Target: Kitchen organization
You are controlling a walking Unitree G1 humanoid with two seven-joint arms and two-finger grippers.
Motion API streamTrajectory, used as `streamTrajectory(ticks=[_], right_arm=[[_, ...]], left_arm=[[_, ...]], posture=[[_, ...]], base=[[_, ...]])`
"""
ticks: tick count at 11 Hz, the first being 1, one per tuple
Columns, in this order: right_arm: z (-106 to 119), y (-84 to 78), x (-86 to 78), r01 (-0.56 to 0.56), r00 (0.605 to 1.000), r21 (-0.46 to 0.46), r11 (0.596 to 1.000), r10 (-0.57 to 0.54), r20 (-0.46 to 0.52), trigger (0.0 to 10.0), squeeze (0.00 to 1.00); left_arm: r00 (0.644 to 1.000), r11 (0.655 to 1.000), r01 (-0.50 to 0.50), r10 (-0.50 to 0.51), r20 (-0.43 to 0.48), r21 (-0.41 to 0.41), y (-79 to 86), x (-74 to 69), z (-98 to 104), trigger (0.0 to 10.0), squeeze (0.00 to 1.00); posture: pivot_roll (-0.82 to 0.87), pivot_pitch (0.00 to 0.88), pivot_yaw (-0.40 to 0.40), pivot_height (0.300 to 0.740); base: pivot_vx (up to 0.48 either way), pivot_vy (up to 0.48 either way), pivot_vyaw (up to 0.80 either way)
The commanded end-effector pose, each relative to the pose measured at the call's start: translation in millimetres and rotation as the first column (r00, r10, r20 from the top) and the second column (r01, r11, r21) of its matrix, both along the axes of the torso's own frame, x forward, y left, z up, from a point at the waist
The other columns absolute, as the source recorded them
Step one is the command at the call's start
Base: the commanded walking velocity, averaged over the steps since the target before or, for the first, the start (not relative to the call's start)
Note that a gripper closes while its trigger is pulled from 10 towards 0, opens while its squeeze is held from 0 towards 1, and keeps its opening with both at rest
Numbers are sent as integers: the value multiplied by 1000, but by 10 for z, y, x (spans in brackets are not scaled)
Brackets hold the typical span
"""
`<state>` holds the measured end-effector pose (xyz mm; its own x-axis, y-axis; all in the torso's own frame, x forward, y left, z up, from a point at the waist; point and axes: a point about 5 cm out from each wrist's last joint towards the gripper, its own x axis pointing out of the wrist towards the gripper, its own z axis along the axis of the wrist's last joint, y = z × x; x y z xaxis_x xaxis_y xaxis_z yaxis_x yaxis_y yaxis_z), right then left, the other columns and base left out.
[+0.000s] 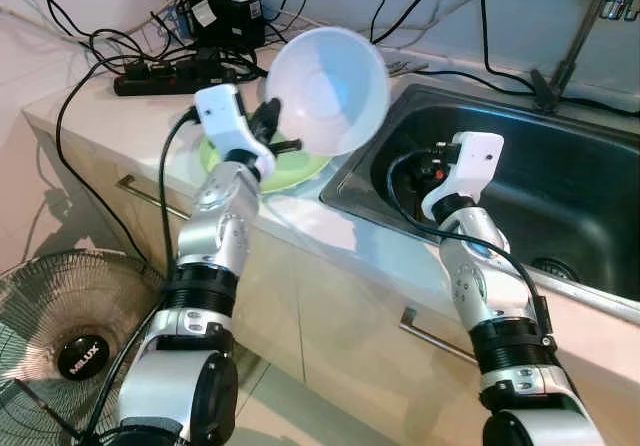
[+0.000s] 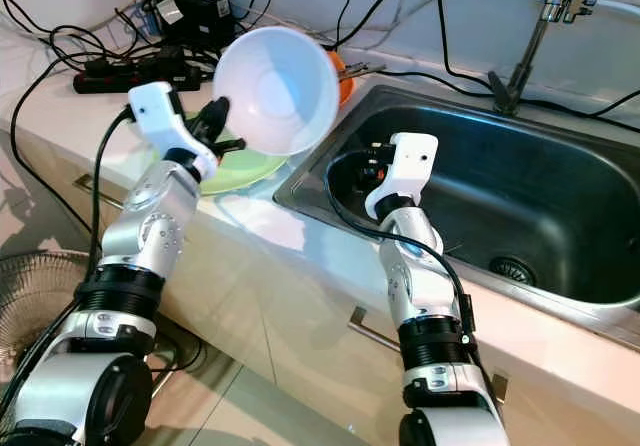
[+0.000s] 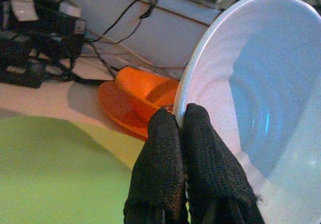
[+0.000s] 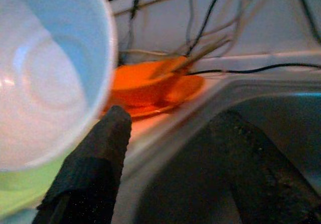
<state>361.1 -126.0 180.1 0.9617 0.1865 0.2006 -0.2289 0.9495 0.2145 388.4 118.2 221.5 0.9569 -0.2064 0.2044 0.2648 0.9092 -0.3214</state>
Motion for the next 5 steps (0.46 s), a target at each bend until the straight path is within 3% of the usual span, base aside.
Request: streamTrajectory(ticks=[1,5], right_arm=[[112,61,-2,-56,998,47,997,55,23,10000,0],[139,118,-34,-119,993,98,988,117,24,10000,0]], left_arm=[[999,999,28,-29,44,21,-40,-21,95,10000,0],[995,996,84,-86,52,38,-148,-70,89,10000,0]], posture=[[118,0,35,740],[118,0,36,740]], base=[[0,0,0],[0,0,0]])
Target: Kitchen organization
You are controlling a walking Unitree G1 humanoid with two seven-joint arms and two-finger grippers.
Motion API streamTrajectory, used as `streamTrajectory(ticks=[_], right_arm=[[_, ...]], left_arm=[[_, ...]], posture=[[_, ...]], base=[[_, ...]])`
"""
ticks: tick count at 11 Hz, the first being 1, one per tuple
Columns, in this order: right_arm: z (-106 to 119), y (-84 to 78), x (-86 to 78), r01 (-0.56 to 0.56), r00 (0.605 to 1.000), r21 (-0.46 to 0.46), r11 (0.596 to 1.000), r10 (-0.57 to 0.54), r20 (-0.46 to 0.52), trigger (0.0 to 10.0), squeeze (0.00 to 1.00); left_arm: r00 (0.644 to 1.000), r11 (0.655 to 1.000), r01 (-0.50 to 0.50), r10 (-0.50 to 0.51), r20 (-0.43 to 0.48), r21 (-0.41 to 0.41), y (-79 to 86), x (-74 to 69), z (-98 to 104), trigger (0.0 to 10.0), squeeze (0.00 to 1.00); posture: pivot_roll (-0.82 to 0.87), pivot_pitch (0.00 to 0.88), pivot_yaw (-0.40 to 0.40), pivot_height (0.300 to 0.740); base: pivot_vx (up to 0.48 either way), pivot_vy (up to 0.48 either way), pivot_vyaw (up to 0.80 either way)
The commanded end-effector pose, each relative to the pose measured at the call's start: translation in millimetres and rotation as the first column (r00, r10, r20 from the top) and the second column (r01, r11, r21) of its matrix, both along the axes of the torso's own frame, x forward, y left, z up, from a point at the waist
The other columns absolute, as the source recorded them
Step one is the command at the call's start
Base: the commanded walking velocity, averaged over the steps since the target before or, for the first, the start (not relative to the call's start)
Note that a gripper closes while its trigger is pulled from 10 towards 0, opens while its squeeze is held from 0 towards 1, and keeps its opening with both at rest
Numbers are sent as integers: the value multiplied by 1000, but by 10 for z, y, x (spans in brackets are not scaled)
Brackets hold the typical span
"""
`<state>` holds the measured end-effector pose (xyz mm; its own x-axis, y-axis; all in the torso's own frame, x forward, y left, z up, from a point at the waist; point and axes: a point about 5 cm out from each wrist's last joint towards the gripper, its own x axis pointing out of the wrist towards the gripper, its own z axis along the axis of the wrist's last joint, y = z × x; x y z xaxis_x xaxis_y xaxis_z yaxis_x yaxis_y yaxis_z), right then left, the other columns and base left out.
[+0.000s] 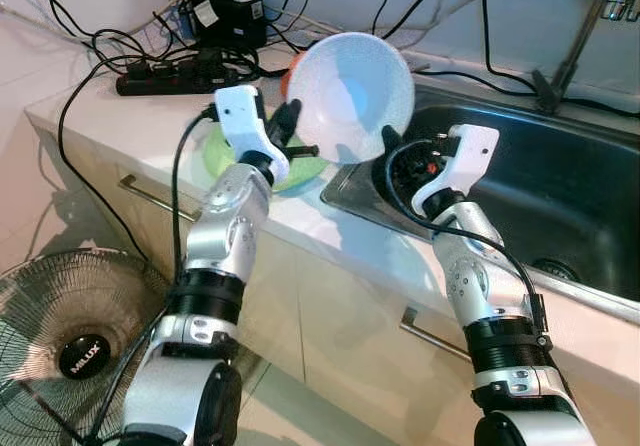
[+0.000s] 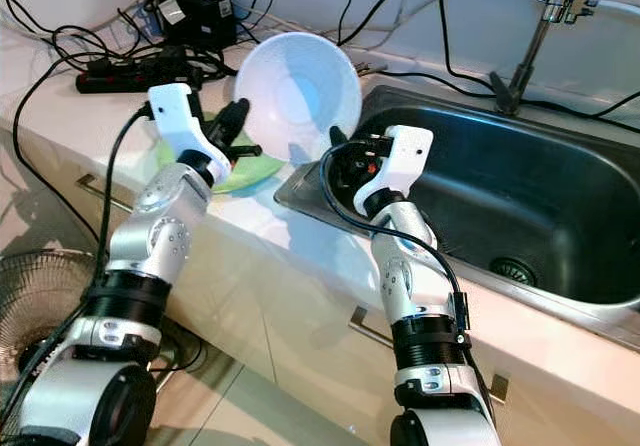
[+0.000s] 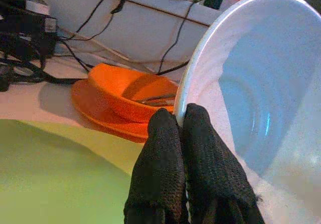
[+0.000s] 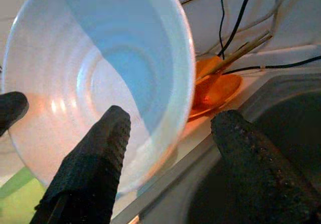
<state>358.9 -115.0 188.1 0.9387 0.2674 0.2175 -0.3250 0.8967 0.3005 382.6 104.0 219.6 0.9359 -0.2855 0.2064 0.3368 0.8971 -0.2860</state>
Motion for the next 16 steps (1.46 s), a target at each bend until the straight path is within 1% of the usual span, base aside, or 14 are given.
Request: streamTrajectory(ticks=[1,5,7,8,9,11,13,16], right_arm=[[50,12,-15,-18,1000,12,1000,18,16,10000,0],[1,-19,-9,-3,1000,4,1000,3,-14,10000,0],[6,-30,-7,0,1000,8,1000,0,-15,10000,0],[10,-36,-5,3,1000,11,1000,-3,-14,4667,0],[11,-41,-3,6,1000,13,1000,-5,-14,0,0],[16,-50,0,10,1000,21,1000,-9,-15,0,0],[27,-51,5,9,1000,35,999,-8,-15,0,0],[29,-56,5,9,1000,50,999,-8,-19,0,0]], left_arm=[[999,1000,24,-24,45,-1,-22,-22,110,10000,0],[992,994,109,-109,65,-1,-139,-87,122,10000,0],[989,992,128,-128,68,3,-168,-108,123,10000,0],[990,992,127,-127,67,5,-161,-108,124,10000,0],[990,992,127,-127,67,5,-155,-106,126,10000,0],[990,992,128,-129,64,16,-150,-114,111,10000,0],[988,990,143,-144,63,19,-179,-121,107,10000,0],[984,986,160,-163,67,47,-210,-136,93,10000,0]], posture=[[118,0,35,740],[121,0,33,740],[121,0,33,740],[121,4,33,740],[121,6,33,740],[121,8,33,740],[120,11,33,740],[120,15,34,740]], base=[[0,0,0],[0,0,0],[0,0,0],[0,0,0],[0,0,0],[0,0,0],[0,0,0],[0,0,0]])
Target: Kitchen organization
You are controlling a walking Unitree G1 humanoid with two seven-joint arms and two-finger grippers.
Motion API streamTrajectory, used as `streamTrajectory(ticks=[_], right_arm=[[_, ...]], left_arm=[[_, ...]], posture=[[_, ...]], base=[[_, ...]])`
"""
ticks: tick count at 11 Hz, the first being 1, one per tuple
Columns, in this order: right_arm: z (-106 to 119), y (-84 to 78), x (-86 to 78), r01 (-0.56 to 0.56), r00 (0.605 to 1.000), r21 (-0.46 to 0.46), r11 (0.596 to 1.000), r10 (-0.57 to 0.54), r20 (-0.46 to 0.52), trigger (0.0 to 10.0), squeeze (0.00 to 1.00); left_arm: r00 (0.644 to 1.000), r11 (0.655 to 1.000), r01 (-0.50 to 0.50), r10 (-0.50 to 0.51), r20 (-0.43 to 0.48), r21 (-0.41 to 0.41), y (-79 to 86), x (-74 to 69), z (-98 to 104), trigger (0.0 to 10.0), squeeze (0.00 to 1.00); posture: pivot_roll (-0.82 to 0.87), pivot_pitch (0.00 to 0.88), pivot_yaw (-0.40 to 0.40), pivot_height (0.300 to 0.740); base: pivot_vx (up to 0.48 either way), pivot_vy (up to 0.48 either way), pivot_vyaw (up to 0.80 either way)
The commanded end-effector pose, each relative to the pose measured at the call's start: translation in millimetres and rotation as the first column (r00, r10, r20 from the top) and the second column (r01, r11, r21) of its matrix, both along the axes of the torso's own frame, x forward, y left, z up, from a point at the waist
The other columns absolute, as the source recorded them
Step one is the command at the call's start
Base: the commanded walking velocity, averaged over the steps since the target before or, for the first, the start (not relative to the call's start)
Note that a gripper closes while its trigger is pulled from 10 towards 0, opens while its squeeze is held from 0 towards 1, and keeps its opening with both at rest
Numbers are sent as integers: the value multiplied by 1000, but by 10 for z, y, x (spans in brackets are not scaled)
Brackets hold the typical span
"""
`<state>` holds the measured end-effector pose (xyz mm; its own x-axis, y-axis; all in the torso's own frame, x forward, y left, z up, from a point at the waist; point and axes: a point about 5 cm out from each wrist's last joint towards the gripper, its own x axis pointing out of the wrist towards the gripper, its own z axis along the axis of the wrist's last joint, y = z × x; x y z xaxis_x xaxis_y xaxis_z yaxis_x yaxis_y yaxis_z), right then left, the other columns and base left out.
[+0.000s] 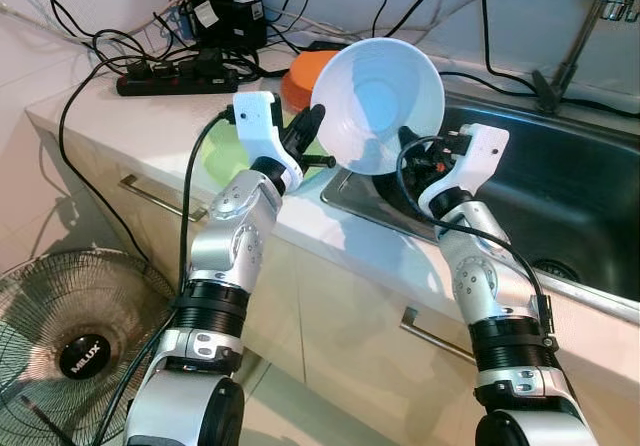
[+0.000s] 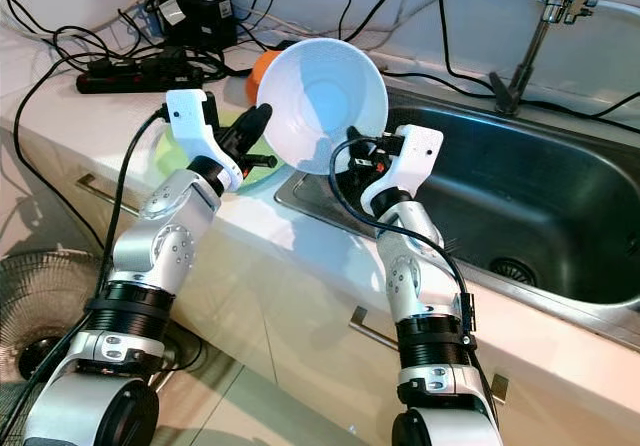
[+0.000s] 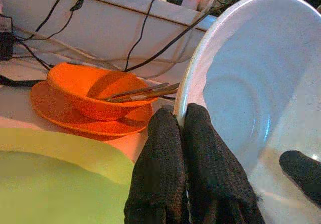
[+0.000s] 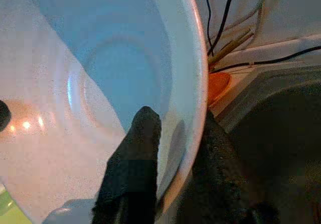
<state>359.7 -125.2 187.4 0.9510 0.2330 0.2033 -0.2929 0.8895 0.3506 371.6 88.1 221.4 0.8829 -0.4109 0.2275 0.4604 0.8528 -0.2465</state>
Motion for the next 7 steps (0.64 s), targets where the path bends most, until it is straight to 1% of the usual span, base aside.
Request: streamTrajectory(ticks=[1,7], right_arm=[[36,48,-4,-19,1000,6,1000,19,9,0,0],[40,49,-2,-24,1000,16,1000,24,7,0,0]], left_arm=[[998,999,34,-35,42,19,-58,-29,78,10000,0],[996,994,20,-29,82,107,-87,-36,74,10000,0]], posture=[[120,15,34,740],[121,15,35,740]], base=[[0,0,0],[0,0,0]])
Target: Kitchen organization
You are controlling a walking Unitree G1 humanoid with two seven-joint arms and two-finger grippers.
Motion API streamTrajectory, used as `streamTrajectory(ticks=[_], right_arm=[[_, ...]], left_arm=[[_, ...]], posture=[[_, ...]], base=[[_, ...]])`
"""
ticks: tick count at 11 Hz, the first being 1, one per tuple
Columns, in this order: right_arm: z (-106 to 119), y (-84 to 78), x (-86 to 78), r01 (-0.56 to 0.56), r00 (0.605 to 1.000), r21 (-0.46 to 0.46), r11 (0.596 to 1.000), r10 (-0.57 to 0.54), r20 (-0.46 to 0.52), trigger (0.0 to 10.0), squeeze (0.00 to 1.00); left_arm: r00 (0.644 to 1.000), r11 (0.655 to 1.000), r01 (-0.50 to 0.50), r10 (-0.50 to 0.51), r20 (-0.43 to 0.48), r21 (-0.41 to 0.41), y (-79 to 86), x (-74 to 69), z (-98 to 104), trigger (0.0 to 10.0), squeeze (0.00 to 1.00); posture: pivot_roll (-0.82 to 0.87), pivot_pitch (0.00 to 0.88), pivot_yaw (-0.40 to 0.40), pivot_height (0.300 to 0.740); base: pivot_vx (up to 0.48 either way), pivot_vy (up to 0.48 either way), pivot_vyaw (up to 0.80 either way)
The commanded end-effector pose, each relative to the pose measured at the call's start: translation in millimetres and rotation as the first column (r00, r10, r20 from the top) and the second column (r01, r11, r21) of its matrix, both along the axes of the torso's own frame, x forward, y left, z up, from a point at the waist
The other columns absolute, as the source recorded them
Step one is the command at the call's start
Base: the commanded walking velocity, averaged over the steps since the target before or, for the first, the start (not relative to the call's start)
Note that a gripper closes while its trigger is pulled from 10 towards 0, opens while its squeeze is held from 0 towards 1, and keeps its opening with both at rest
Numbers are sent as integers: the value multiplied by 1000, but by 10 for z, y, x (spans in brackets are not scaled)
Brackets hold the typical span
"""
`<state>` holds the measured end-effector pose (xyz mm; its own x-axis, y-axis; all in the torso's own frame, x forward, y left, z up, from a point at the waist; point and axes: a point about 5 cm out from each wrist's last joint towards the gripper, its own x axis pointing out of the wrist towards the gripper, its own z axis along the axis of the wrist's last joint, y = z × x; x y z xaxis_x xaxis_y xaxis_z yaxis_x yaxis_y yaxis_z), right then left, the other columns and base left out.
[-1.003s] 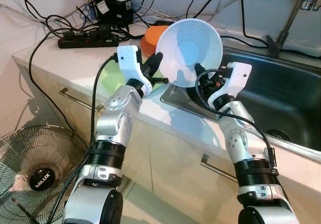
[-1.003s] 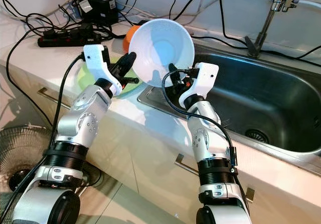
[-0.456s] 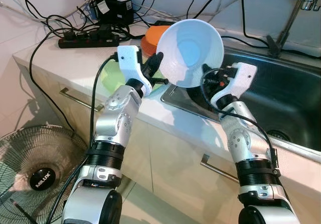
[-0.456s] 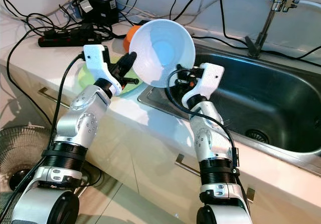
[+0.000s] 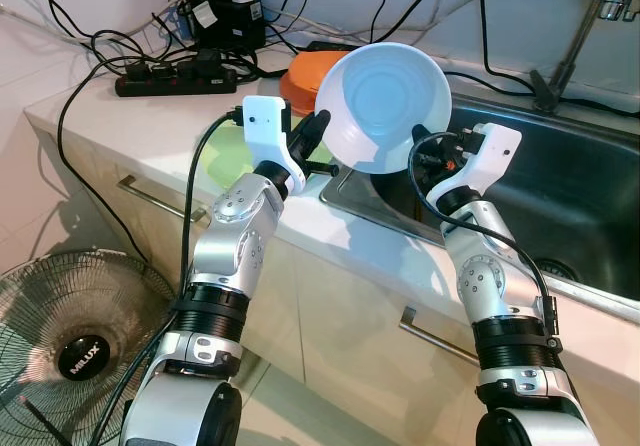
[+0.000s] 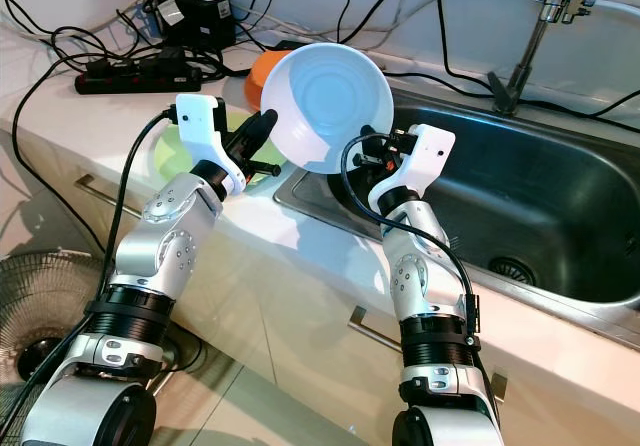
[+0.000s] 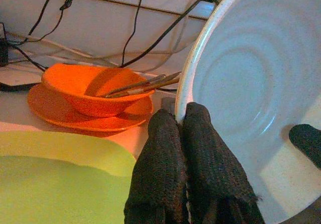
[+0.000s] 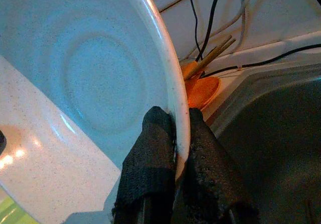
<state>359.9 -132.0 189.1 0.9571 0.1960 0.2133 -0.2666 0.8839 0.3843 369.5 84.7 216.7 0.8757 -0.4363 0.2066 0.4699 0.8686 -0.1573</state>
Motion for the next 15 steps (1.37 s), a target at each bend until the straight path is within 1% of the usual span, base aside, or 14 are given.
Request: streamTrajectory(ticks=[1,2,4,7,8,9,10,12,13,15], right_arm=[[25,117,-5,-55,998,-22,998,55,6,0,0],[25,117,-6,-55,998,-21,998,55,6,0,0],[33,119,-3,-50,999,-18,999,50,9,0,0],[75,49,30,-5,1000,34,999,5,8,0,0],[77,36,36,4,1000,33,999,-4,7,0,0],[83,5,45,29,1000,45,999,-29,7,0,0],[98,-43,58,53,999,76,996,-53,5,0,0],[128,-148,90,99,995,107,989,-99,0,0,0],[153,-234,115,132,991,136,982,-133,-4,0,0],[181,-338,137,168,986,162,972,-169,-6,0,0]], left_arm=[[998,1000,20,-22,65,21,-56,-16,121,10000,0],[997,999,29,-31,70,27,-66,-21,116,10000,1000],[997,999,29,-31,72,36,-71,-22,106,10000,1000],[996,999,35,-38,75,42,-83,-33,94,10000,1000],[996,998,35,-39,77,47,-86,-35,92,10000,1000],[997,998,32,-35,70,48,-88,-38,77,10000,0],[997,998,29,-32,64,47,-88,-38,63,10000,0],[998,999,26,-29,64,46,-84,-37,63,10000,0],[998,999,25,-28,63,45,-84,-36,64,10000,0],[998,999,24,-26,59,42,-84,-34,61,10000,0]], posture=[[121,15,35,740],[121,11,34,740],[121,9,33,740],[120,5,33,740],[120,5,33,740],[121,2,34,740],[121,1,33,740],[122,3,33,740],[123,5,33,740],[122,6,34,740]], base=[[0,0,0],[0,0,0],[0,0,0],[0,0,0],[0,0,0],[0,0,0],[0,0,0],[0,0,0],[0,0,0],[0,0,0]])
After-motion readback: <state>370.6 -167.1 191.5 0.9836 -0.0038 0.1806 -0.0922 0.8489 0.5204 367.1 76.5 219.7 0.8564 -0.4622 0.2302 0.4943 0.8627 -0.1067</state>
